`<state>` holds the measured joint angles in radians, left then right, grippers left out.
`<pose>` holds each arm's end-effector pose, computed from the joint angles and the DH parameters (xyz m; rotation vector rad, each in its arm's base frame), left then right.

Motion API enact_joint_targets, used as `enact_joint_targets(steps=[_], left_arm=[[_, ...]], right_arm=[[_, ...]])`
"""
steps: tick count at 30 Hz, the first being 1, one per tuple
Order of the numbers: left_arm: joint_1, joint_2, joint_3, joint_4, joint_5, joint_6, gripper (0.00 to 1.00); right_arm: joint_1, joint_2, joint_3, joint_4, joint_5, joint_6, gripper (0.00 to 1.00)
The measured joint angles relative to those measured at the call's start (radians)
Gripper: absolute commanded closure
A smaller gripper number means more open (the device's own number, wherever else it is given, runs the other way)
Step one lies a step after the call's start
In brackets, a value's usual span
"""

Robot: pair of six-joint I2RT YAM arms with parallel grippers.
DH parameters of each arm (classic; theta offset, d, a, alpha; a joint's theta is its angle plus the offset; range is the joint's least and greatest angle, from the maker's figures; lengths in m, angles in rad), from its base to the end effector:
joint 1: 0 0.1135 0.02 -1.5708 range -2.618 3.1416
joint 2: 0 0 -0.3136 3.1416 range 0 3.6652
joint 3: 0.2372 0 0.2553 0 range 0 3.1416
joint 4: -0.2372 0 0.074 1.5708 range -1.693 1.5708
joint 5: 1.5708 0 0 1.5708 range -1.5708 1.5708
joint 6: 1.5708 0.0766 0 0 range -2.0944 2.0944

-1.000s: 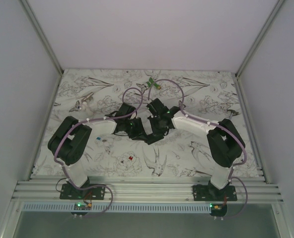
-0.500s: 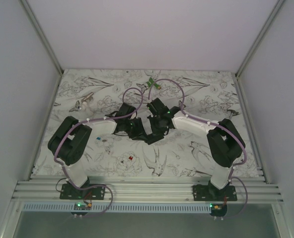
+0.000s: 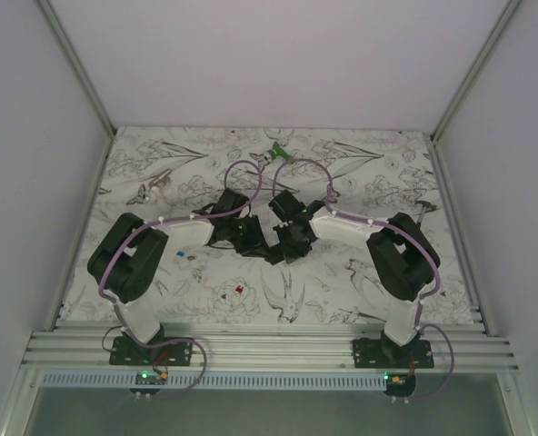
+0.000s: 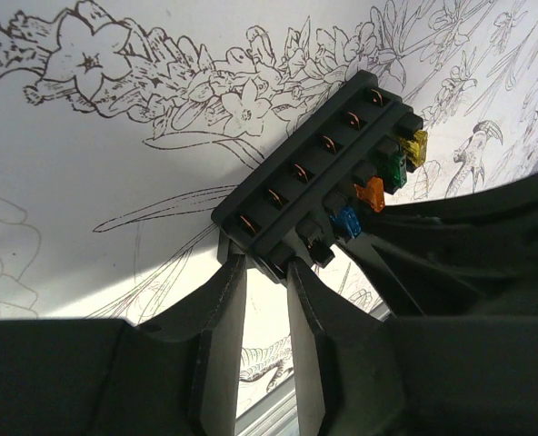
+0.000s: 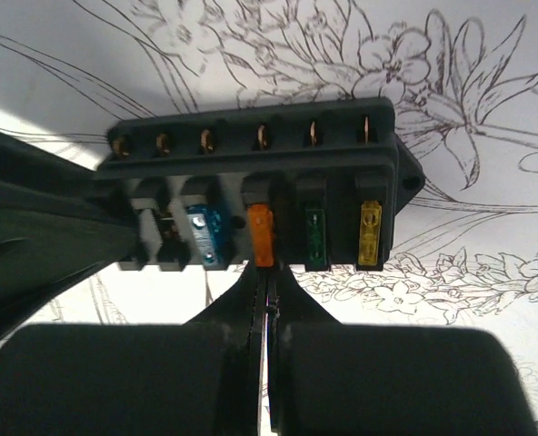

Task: Snap on the fuse box
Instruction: Install the fuse at the fuse box base.

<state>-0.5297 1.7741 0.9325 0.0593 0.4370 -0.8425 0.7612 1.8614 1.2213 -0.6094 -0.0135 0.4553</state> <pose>0.3246 -0.2276 0.1745 -0.1658 2.5760 -1.1191 0.2833 0.2713 0.1710 -0.4407 2.8382 0.2819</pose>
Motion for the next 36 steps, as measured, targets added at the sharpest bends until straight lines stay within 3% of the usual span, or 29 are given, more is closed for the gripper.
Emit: enact_joint_targets(steps=[9,18,30,36], left_arm=[[0.000,0.001,0.000,0.001,-0.001,-0.002,0.73],[0.000,0.002,0.000,0.001,-0.001,-0.002,0.73],[0.000,0.002,0.000,0.001,-0.001,-0.002,0.73],[0.000,0.002,0.000,0.001,-0.001,-0.002,0.73]], right_arm=[[0.000,-0.051,-0.014,0.003,0.010,-0.006,0.92],[-0.001,-0.124,0.004,0.073,0.013,-0.006,0.90],[-0.001,-0.068,0.006,0.085,0.015,-0.003,0.92],[-0.001,-0.061,0.008,0.089,0.015,-0.002,0.99]])
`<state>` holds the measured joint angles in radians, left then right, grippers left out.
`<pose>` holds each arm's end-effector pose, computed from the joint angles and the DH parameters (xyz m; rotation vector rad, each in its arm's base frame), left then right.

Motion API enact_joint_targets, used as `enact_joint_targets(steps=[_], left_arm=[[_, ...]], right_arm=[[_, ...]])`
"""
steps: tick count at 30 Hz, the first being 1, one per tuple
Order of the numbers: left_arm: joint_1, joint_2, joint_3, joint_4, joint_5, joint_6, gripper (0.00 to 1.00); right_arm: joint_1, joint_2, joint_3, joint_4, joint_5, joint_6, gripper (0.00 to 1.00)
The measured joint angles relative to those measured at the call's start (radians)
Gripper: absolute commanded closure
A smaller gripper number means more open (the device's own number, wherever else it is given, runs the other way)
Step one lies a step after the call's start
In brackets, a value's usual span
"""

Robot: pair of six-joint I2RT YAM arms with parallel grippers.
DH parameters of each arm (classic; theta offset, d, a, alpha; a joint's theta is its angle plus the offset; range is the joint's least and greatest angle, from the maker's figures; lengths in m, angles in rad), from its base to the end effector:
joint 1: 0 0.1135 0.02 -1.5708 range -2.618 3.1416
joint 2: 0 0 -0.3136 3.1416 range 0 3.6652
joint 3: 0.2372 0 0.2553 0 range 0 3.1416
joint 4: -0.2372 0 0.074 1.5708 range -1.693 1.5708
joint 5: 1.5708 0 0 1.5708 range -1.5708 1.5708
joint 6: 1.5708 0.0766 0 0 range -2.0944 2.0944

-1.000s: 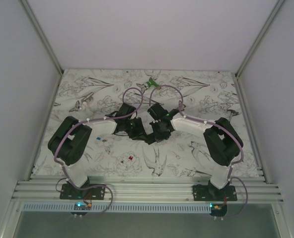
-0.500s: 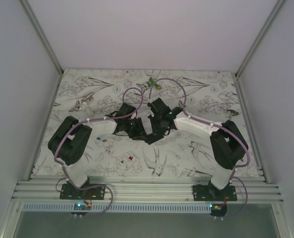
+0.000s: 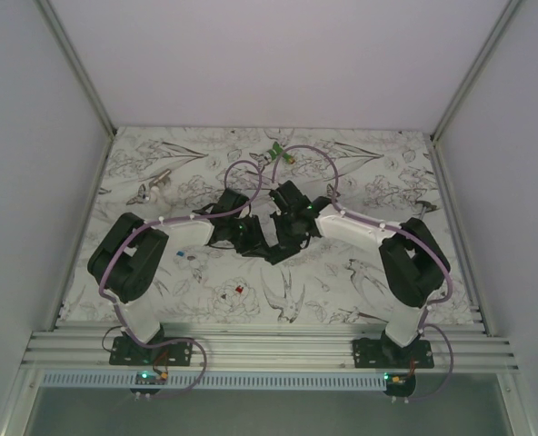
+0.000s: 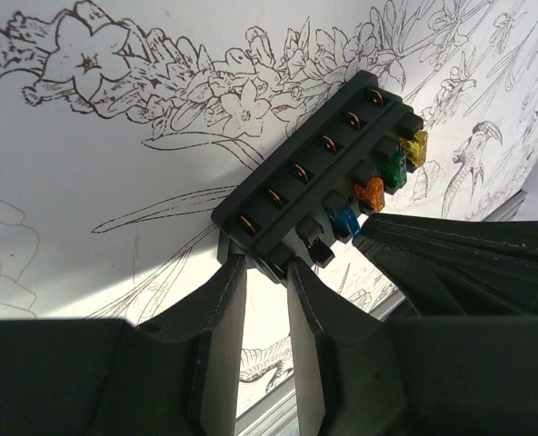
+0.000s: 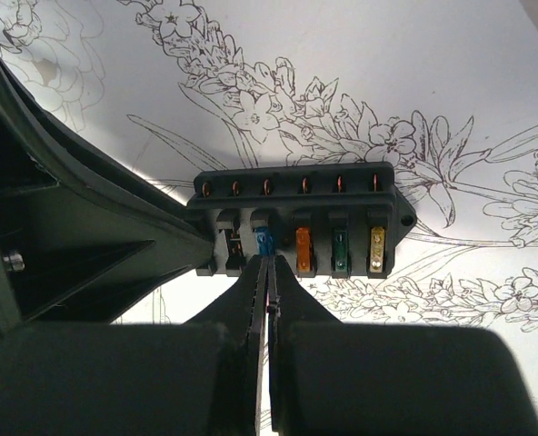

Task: Snap on the fuse box
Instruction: Install the fuse at the fuse box base.

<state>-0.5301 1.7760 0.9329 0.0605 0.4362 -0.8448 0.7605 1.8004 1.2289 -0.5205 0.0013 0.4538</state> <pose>0.3248 -0.2279 0.1740 -0.1689 2.5767 -1.1190 0.2913 0.2770 0.2014 -0.4155 2.6909 0.3777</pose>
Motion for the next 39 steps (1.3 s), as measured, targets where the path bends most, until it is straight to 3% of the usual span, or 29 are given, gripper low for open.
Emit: enact_joint_targets(steps=[39], left_arm=[[0.000,0.000,0.000,0.000,0.000,0.000,0.74]], right_arm=[[0.023,0.085,0.082,-0.098,0.035,-0.035,1.00]])
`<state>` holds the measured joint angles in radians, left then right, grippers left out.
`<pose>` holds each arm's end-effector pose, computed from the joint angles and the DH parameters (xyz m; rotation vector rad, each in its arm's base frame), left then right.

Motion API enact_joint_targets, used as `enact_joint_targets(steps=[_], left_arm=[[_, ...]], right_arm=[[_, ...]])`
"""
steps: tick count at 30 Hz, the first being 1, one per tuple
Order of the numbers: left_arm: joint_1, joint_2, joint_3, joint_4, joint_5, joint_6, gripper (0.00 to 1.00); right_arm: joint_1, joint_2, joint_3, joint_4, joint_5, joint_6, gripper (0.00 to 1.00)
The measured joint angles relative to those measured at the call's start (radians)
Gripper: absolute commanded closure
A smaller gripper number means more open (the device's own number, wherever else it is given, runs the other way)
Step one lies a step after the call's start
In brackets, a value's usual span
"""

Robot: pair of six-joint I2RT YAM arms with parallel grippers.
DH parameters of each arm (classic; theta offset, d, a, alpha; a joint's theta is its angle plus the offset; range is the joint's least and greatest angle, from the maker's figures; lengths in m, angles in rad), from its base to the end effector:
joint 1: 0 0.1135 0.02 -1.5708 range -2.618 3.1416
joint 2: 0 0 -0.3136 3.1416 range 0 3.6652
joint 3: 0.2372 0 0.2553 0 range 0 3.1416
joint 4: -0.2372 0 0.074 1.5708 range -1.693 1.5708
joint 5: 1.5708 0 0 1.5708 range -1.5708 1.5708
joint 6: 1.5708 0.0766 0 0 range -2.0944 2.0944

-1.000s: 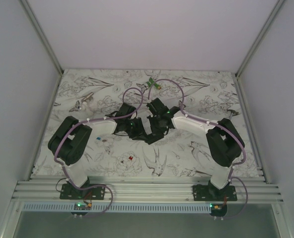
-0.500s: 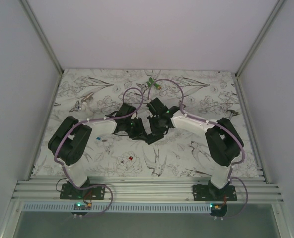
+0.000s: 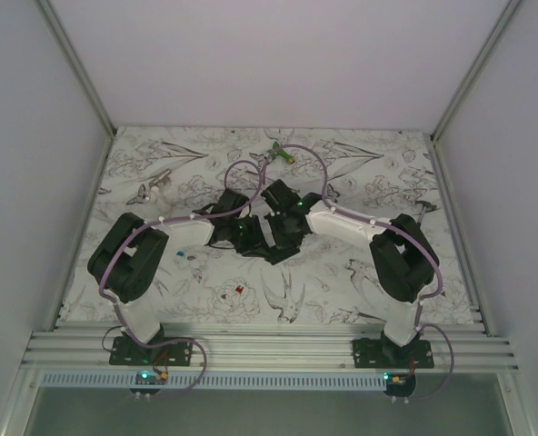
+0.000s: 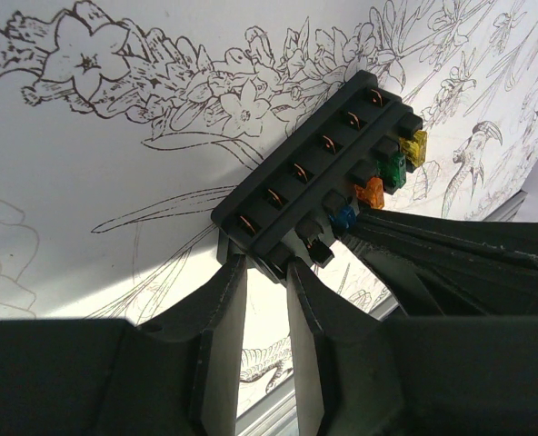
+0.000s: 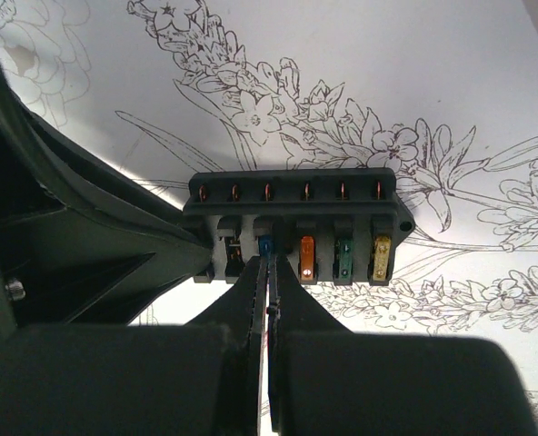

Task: Snap on the fuse box
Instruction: Install the fuse at the fuse box base.

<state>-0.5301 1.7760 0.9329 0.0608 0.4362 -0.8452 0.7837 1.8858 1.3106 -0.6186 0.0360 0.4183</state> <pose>0.3248 -0.2279 0.1740 -0.1693 2.5765 -1.1193 0.2948 0.2899 0.1870 -0.4991 2.7541 0.2604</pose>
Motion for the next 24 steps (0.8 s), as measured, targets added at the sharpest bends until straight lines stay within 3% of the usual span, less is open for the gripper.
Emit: enact_joint_targets(steps=[20,24], left_arm=[[0.002,0.002,0.000,0.000,0.000,-0.010,0.72],[0.008,0.008,0.010,-0.011,0.011,0.004,0.69]], right_arm=[[0.058,0.019,0.046,-0.040,0.090,-0.064,1.00],[0.060,-0.007,0.028,-0.023,0.089,-0.064,0.85]])
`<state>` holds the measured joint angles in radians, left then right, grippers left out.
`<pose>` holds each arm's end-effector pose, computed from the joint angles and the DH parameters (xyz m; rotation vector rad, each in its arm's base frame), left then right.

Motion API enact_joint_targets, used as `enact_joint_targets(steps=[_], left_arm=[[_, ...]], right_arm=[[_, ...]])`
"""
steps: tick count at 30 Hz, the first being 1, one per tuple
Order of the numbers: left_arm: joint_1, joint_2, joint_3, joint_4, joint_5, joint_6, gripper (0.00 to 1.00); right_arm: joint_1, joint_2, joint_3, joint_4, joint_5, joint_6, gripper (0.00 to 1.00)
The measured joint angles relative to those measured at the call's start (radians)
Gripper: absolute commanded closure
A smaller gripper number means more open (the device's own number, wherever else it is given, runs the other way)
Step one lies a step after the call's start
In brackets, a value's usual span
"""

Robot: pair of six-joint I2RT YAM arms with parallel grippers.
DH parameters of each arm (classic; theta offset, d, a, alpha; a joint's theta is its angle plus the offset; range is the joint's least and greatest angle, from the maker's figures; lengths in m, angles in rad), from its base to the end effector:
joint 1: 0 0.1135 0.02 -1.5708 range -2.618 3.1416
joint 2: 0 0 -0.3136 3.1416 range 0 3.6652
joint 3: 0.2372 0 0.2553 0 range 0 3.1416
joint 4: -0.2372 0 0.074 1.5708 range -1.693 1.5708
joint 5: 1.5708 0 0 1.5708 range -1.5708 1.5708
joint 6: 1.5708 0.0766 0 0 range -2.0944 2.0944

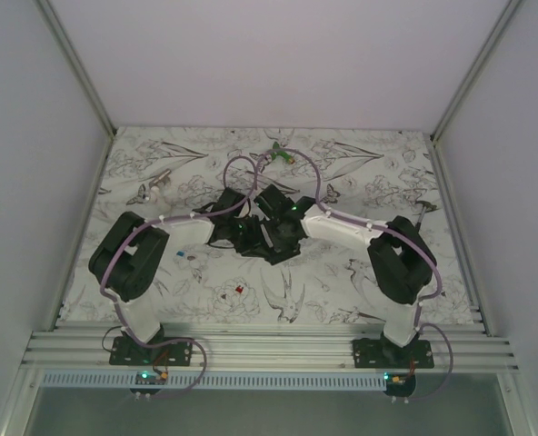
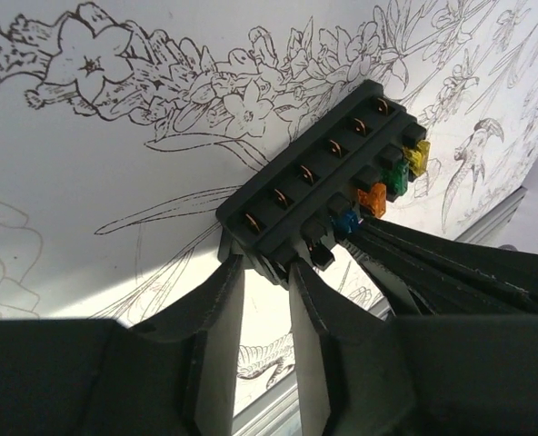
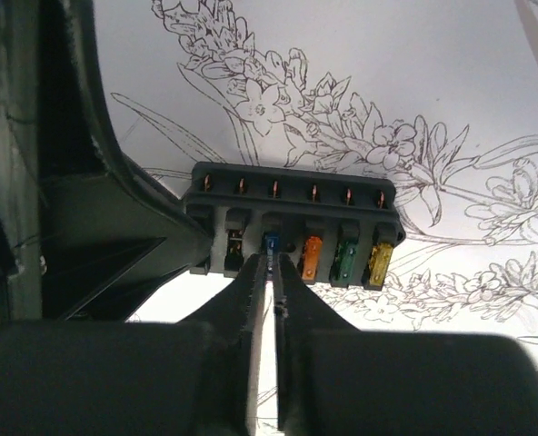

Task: Snap on the fuse box
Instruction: Install the fuse at the fuse box base.

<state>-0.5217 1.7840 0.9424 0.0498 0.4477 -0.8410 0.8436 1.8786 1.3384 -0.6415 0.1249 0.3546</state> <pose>0.3276 -0.2266 0.1731 -0.1721 2.5851 -1.1231 0.2834 0.3041 0.1974 -0.6320 2.6728 0.1633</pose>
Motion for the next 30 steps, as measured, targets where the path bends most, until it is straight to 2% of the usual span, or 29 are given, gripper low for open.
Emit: enact_joint_targets(steps=[7,16,21,24,27,30], left_arm=[[0.005,0.029,0.061,-0.053,-0.005,0.048,0.59],[0.007,0.031,0.117,-0.117,-0.039,0.109,0.44],[0.002,0.025,0.117,-0.148,-0.045,0.118,0.35],[-0.018,0.017,0.117,-0.163,-0.062,0.126,0.30],[-0.041,0.014,0.123,-0.171,-0.074,0.130,0.28],[-0.048,0.014,0.131,-0.184,-0.076,0.132,0.27]], right_arm=[[0.010,-0.073,-0.085,0.024,-0.049,0.032,0.69],[-0.040,-0.260,-0.222,0.132,-0.119,0.055,0.69],[-0.131,-0.330,-0.338,0.203,-0.151,0.087,0.62],[-0.190,-0.365,-0.411,0.243,-0.185,0.115,0.52],[-0.220,-0.379,-0.463,0.290,-0.227,0.156,0.36],[-0.226,-0.379,-0.497,0.343,-0.260,0.194,0.27]])
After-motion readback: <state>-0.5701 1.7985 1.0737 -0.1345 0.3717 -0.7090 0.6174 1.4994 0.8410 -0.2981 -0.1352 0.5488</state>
